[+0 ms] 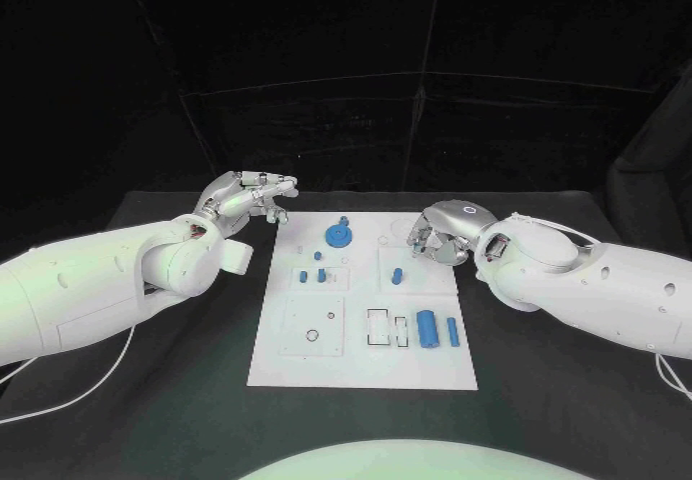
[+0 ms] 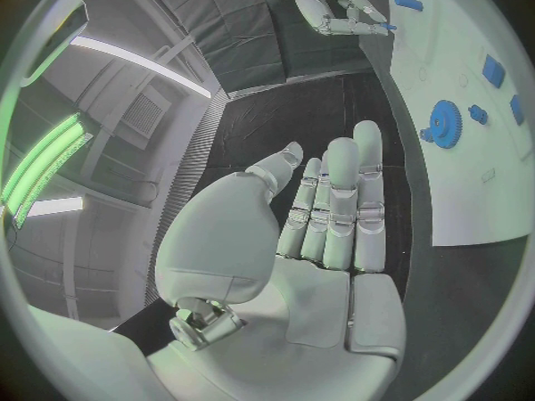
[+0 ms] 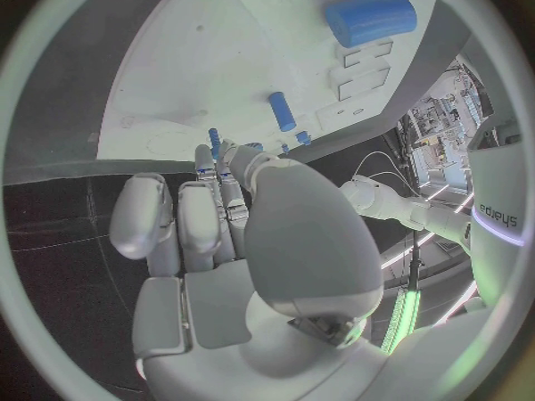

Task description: Assemble the parts on the task board

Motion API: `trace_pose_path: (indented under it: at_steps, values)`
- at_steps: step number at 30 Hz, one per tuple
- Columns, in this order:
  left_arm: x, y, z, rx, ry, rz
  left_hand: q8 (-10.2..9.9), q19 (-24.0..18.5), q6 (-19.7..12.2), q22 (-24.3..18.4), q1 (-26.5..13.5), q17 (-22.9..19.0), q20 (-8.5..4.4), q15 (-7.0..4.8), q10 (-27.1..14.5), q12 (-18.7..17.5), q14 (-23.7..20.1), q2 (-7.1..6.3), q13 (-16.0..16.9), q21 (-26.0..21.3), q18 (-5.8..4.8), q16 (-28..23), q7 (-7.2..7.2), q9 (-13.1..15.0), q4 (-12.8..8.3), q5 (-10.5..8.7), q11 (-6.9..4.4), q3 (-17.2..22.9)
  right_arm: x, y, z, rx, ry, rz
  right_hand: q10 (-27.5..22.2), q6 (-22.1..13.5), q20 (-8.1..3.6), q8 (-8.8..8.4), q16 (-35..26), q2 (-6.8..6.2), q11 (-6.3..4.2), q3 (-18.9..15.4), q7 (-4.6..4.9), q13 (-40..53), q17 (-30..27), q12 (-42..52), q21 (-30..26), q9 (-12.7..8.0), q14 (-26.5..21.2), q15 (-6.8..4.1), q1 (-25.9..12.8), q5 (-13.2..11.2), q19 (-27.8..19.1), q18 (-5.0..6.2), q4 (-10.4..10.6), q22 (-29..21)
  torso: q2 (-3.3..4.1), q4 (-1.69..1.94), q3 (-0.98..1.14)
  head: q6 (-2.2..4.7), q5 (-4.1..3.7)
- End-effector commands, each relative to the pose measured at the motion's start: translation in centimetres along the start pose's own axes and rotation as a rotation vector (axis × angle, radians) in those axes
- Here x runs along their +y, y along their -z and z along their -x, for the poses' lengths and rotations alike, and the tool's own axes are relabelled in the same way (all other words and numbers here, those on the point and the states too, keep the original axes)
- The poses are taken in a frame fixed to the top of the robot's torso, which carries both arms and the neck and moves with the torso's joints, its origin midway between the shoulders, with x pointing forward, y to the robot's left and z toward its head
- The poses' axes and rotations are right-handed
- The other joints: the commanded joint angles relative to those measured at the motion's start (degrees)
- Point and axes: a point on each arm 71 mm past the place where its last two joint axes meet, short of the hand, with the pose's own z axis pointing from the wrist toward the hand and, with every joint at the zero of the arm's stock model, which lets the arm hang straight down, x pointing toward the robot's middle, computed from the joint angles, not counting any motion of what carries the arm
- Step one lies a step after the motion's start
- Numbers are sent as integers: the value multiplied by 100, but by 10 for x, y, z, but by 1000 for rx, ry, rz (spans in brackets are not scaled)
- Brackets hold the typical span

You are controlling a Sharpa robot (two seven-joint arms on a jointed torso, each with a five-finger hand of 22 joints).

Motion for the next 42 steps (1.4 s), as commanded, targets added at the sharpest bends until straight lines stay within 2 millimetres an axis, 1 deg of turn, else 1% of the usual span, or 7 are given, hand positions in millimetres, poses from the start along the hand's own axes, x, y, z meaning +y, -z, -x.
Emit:
trace_pose_path:
  at_steps: [1,6,14,22,27,30,42]
  values:
    - [-2,0,0,12,11,-9,-3,-3,-29,-5,25,-5,22,-14,-42,37,-35,-12,-7,-29,30,-32,21,-5,14,12,18,-28,7,4,8,-68,-70,24,41,53,12,-19,29,-21,0,17,4,-4,-6,-28,38,-9,139,-37,-69,61,34,-18,-45,10,-3,6,-5,-2,17]
    - [-2,0,-2,16,13,-11,-3,-3,-29,-5,25,-5,22,-14,-42,37,-35,-12,-7,-29,30,-32,21,-5,14,12,18,-28,30,12,14,-102,-150,91,26,38,12,-35,39,-33,8,31,13,-6,3,-44,49,-15,141,-33,-90,71,40,-22,-66,27,-2,2,-8,-12,34]
    - [-2,-1,-7,26,17,-13,-2,-2,-31,-8,26,-8,23,-13,-46,40,-35,-13,-7,-32,30,-32,21,-5,14,13,18,-32,65,9,15,-99,-195,189,18,31,13,-44,42,-37,11,45,18,-6,0,-53,49,-18,142,-31,-94,84,40,-22,-89,27,-9,32,-20,-31,110]
    - [-2,-2,-12,36,20,-13,-1,-1,-34,-12,27,-11,24,-12,-50,43,-37,-14,-7,-36,30,-32,22,-4,13,13,19,-37,106,-6,-6,-38,-188,298,4,16,15,-57,44,-41,20,55,28,-7,-3,-66,49,-22,142,-26,-107,100,38,-21,-110,25,0,34,-12,-90,327]
    - [-2,-3,-13,38,21,-14,0,0,-37,-15,31,-13,25,-11,-53,46,-38,-12,-7,-40,31,-32,22,-4,12,13,19,-38,121,-10,-28,8,-182,329,-3,8,17,-64,48,-39,24,67,32,-7,-2,-74,50,-25,143,-23,-108,112,37,-22,-132,26,2,8,-7,-158,504]
    - [-2,-3,-14,40,22,-15,0,0,-37,-15,31,-13,25,-11,-53,46,-38,-12,-7,-40,31,-32,22,-4,12,13,19,-38,128,-12,-39,35,-177,339,-5,5,18,-67,49,-38,26,72,35,-6,-4,-77,51,-25,143,-22,-110,118,37,-22,-141,27,7,11,-11,-182,562]
    - [-2,-4,-17,48,25,-14,0,0,-37,-15,31,-13,25,-11,-53,46,-38,-12,-7,-40,31,-32,22,-4,12,13,19,-38,137,-18,-60,92,-153,344,-16,-8,22,-75,45,-46,34,72,43,-6,-17,-86,49,-28,140,-16,-130,126,34,-21,-158,22,6,10,-7,-262,701]
